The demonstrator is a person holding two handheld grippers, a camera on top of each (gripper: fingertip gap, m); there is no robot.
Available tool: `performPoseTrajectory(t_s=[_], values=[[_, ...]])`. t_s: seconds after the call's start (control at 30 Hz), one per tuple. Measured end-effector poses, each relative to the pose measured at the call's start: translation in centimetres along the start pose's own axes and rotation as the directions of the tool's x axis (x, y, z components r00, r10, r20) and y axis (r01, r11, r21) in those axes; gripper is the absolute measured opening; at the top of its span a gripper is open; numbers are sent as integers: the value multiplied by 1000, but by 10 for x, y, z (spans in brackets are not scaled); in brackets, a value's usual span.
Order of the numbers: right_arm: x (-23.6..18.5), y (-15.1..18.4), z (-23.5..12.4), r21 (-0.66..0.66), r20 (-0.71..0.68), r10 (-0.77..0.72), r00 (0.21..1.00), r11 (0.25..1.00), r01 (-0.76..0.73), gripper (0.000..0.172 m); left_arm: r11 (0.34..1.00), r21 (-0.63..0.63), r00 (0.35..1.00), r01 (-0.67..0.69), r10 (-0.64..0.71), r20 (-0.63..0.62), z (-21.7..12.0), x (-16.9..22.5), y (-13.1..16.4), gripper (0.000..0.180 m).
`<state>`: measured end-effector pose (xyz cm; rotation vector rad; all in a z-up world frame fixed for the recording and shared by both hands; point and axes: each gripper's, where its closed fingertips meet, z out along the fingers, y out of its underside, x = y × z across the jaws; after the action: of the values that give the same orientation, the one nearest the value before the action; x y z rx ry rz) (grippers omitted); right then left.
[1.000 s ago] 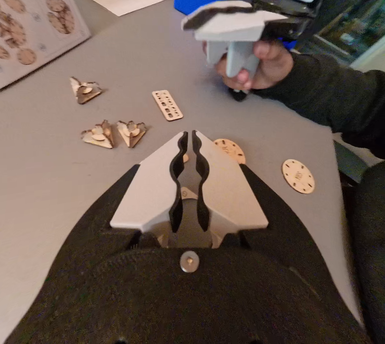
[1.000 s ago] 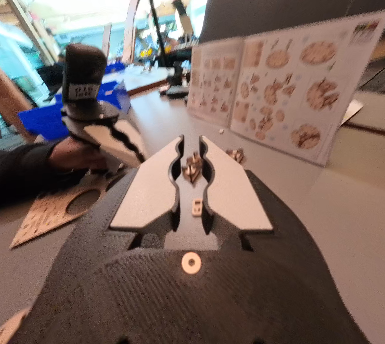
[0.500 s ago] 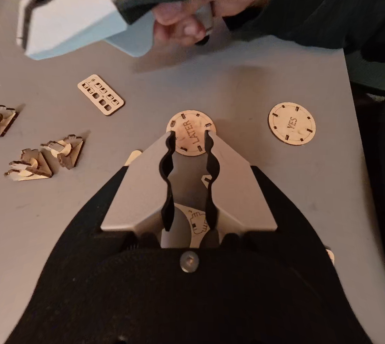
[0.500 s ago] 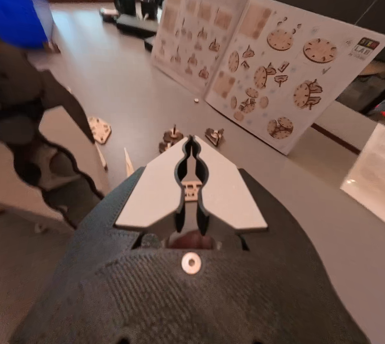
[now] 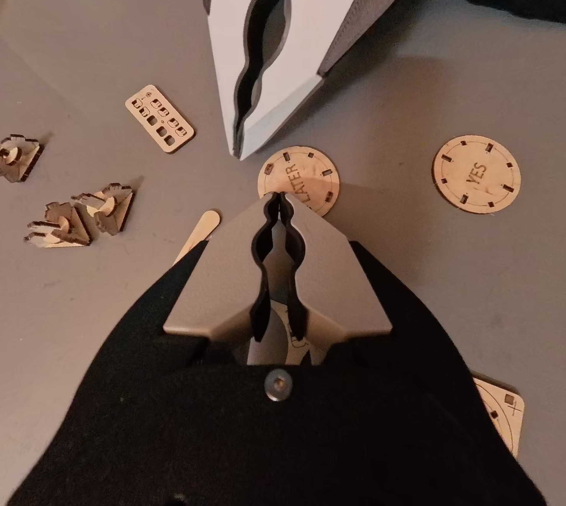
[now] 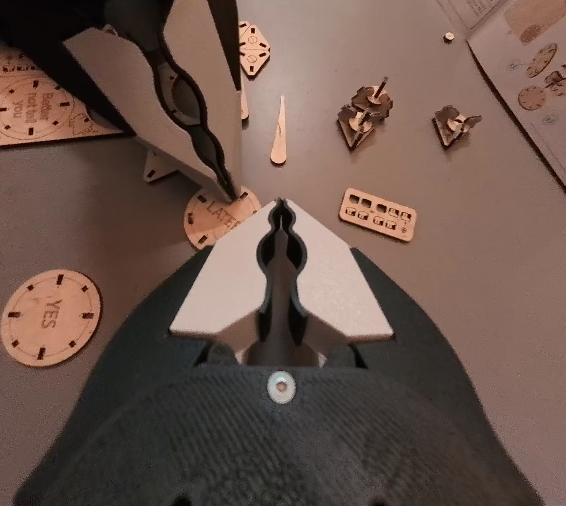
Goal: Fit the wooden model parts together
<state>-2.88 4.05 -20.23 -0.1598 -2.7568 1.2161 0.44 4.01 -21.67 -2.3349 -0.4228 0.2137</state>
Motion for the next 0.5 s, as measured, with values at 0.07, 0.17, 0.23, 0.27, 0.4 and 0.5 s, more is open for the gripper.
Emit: performPoseTrajectory(t_s=[0.07,0.17,0.23,0.27,0.4,0.5], values=[[-4,2,-2,-14,23,1,1000,1000,-1,0,1000,1,1000,17,-17,-9,0,-1,0,1],[-6,3,-2,-29,22,-17,1000,999,17,0,999,1,999,41,-41,-23,-1,-1,0,1],[-2,-6,-5,21,-26,-63,998,998,64,0,999,1,999,46,-46,-27,-1,-1,1,1],[-1,-15,-8,73,-57,-84,995,993,88,0,999,1,999,46,-46,-27,-1,-1,1,1],[-9,-25,-11,140,-42,-77,996,987,82,0,999,1,998,47,-47,-28,-1,-1,1,1],[-12,5,1,-4,-9,-72,997,997,72,0,999,2,998,52,-52,-26,-1,-2,1,1]])
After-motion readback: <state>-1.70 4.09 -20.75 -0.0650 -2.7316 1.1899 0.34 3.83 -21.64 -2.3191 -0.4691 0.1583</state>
